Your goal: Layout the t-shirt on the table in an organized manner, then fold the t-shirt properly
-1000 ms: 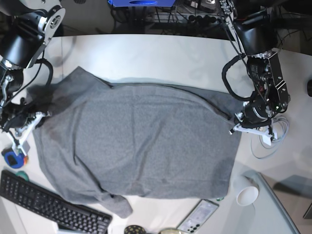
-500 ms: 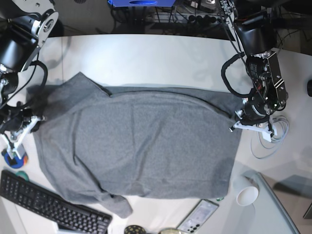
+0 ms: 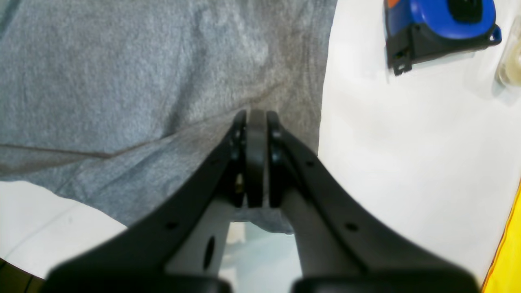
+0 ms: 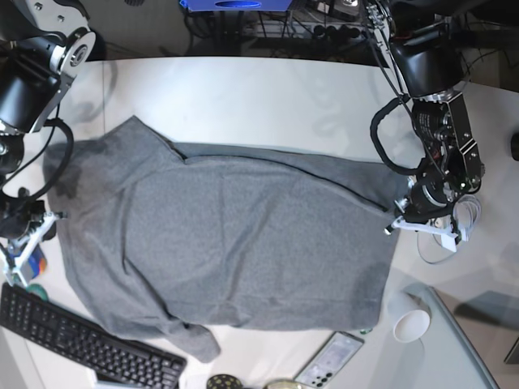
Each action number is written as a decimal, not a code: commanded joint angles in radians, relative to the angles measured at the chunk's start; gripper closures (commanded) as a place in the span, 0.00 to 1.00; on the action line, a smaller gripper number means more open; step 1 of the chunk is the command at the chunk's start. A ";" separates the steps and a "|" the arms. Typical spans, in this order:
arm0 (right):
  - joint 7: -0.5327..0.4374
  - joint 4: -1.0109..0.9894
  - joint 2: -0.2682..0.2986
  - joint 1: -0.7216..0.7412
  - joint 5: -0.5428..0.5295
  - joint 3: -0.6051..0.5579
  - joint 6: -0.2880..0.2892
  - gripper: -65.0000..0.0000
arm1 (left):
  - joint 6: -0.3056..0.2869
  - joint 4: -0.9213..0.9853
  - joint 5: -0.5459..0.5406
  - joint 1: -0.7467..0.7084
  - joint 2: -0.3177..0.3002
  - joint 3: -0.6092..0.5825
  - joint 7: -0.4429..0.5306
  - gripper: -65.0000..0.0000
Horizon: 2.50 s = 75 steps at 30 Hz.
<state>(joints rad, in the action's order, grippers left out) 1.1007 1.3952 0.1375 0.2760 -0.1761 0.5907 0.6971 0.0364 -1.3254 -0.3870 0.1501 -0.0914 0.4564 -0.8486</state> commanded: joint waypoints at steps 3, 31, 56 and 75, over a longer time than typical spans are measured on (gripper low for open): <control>-0.023 0.008 0.015 -0.005 -0.010 -0.002 0.001 0.77 | 0.000 0.031 -0.003 0.015 -0.008 0.000 0.012 1.00; -0.178 -0.179 0.020 -0.096 -0.010 -0.001 -0.055 0.50 | 0.000 0.054 -0.003 -0.016 -0.017 0.009 0.015 1.00; -0.293 -0.277 0.021 -0.110 -0.010 -0.001 -0.169 0.51 | 0.000 0.054 0.001 -0.017 -0.017 0.009 0.015 1.00; -0.285 -0.235 0.020 -0.129 -0.010 0.004 -0.245 0.50 | 0.000 0.054 0.003 -0.017 -0.018 0.005 0.015 1.00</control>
<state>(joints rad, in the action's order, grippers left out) 0.8303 1.1477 0.1429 0.1287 -0.1764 0.5915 0.4553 0.0368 -1.2560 -0.3782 0.1158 -0.0982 0.4629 -0.8486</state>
